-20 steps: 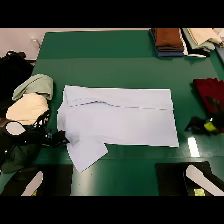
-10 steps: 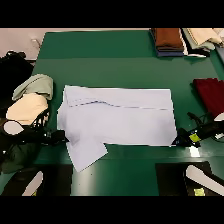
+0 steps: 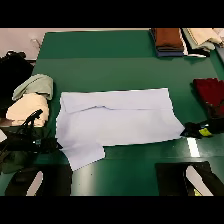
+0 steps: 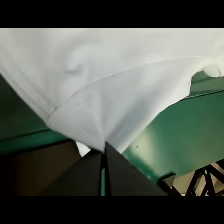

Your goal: Fold the shirts.

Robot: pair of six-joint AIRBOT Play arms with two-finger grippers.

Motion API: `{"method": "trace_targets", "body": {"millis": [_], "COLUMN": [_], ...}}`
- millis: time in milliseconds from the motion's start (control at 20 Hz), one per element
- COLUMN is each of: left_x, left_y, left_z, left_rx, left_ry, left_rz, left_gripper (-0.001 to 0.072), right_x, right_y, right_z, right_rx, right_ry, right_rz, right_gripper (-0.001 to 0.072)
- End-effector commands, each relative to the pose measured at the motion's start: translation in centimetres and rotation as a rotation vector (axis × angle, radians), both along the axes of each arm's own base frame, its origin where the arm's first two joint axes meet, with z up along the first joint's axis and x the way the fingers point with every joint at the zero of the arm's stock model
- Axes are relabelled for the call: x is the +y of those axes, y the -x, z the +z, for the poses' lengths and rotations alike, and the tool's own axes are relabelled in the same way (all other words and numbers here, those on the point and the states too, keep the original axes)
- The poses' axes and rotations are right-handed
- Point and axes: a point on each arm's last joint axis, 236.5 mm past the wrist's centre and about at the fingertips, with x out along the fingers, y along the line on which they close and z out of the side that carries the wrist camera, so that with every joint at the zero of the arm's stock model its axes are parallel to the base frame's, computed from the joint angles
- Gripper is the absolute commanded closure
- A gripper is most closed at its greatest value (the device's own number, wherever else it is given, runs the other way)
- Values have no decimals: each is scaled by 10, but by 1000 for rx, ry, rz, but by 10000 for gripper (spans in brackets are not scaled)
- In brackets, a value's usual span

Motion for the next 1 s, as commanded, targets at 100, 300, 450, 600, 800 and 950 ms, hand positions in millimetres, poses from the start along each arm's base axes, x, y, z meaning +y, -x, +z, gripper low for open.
{"method": "trace_targets", "body": {"millis": [100,300,450,600,800,950], "left_x": [10,23,31,28,19,15], "left_y": [-64,-154,-213,-258,-290,-288], "left_z": [11,20,23,18,16,22], "left_rx": [-128,-206,-241,-259,-304,-297], "left_ry": [-24,-44,-54,-16,57,69], "left_rz": [46,85,91,116,144,131], "left_gripper": [682,680,680,679,413,273], "right_x": [-21,-15,-5,7,27,18], "right_y": [-35,-96,-145,-185,-232,-246], "right_z": [27,26,20,17,18,26], "right_rx": [-113,-138,-140,-150,-184,-232], "right_ry": [80,85,82,57,-67,-137], "right_rz": [-18,60,81,103,81,80], "right_gripper": [694,694,694,694,477,390]}}
